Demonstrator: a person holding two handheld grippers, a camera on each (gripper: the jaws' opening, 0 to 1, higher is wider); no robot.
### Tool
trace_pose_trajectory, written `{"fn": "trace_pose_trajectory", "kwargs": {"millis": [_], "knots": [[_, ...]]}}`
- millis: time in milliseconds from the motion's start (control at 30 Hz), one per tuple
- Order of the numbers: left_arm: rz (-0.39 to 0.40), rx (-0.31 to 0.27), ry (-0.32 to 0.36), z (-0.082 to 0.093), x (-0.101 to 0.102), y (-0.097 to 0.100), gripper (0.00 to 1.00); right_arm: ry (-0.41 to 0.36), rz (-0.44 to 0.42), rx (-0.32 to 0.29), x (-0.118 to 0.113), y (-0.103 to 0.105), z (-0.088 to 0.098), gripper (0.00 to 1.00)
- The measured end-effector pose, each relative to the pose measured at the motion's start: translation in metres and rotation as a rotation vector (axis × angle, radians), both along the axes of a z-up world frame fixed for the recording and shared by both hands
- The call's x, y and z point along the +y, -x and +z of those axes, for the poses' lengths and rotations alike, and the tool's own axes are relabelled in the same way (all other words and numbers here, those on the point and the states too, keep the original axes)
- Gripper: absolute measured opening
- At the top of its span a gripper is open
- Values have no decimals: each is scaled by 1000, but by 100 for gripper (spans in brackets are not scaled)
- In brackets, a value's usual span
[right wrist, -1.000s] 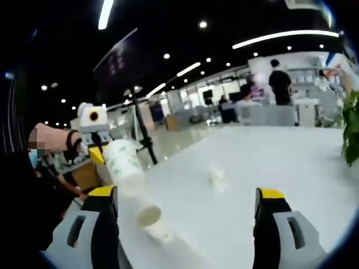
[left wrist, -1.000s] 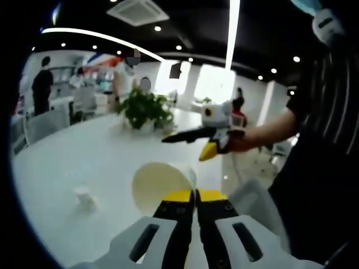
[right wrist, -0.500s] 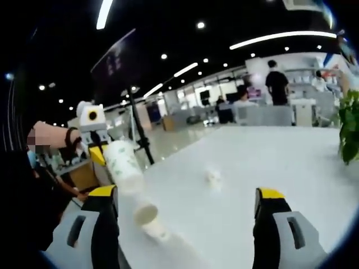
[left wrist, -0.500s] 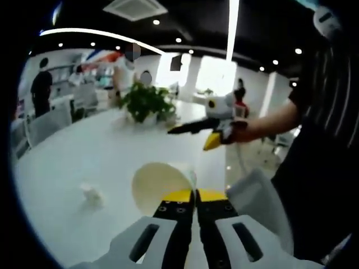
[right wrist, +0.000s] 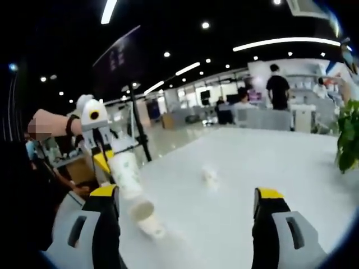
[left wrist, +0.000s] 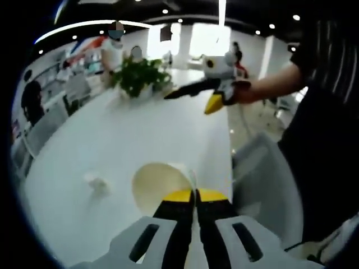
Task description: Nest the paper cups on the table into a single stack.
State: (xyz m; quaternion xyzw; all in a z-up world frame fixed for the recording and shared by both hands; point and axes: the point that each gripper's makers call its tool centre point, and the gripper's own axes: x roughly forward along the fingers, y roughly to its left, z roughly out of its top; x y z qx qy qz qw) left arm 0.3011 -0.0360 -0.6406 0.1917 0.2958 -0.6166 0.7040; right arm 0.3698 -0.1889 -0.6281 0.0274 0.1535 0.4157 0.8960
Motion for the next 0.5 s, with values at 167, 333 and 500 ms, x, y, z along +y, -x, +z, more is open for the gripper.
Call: {"fn": "trace_pose_trajectory", "kwargs": {"millis": [167, 333, 500], "knots": [[-31, -24, -61, -10, -2, 2, 0, -5, -7, 3, -4, 2, 0, 97], [-87, -41, -120, -18, -2, 8, 0, -3, -19, 0, -7, 4, -2, 97], [-148, -101, -244, -34, 8, 8, 0, 2, -22, -4, -8, 5, -2, 97]]}}
